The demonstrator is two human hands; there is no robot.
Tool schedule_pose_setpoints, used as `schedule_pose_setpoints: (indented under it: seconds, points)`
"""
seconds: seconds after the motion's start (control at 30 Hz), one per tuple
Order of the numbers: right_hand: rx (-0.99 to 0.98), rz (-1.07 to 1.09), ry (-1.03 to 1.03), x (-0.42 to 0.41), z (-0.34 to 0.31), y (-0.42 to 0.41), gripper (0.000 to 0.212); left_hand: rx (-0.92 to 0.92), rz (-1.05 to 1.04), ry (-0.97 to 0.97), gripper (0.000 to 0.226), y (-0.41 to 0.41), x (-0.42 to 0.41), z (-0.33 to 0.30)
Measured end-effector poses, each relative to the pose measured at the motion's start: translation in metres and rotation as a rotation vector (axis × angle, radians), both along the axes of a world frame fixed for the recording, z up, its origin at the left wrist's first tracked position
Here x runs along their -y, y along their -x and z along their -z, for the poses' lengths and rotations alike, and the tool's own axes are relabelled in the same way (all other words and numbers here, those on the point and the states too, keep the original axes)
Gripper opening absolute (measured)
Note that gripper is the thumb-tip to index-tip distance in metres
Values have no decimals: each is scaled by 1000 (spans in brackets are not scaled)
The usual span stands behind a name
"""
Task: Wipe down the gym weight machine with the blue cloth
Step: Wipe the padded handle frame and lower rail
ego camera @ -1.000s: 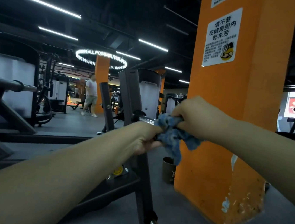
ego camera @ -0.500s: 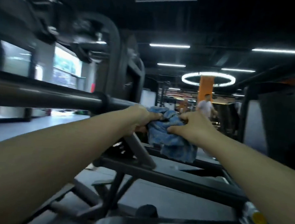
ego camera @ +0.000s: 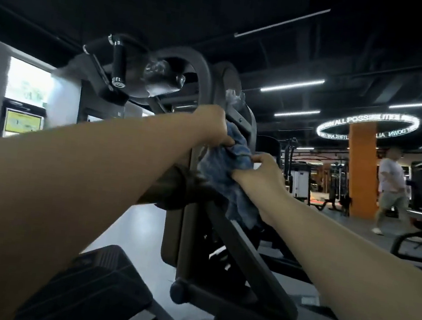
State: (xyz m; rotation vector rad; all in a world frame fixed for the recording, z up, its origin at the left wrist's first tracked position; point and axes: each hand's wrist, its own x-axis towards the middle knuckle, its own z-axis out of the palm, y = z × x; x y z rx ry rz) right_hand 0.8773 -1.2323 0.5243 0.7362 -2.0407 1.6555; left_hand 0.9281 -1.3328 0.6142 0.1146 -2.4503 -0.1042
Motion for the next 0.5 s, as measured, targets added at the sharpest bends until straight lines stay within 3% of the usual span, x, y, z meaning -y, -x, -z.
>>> schedule_pose_setpoints:
  seconds: [0.1,0.2,0.23,0.33,0.4,0.5]
  points:
    - [92,-171,50,7,-14,52,56,104,-84,-29,29,47,13,-25]
    - [207,-224,-2,12,-27,92,14,196,-117,-50,31,91,23,-38]
    - [223,-182,-45,13,-31,104,14,233,-138,-16,34,106,26,-41]
    - [264,16,-181,17,-37,142,25,288,-185,79,38,144,33,-44]
    - [315,63,-172,23,-38,167,32,309,-147,59,28,168,41,-45]
    - [484,-17,-260,40,-30,188,45,378,-23,-135,26,192,51,-33]
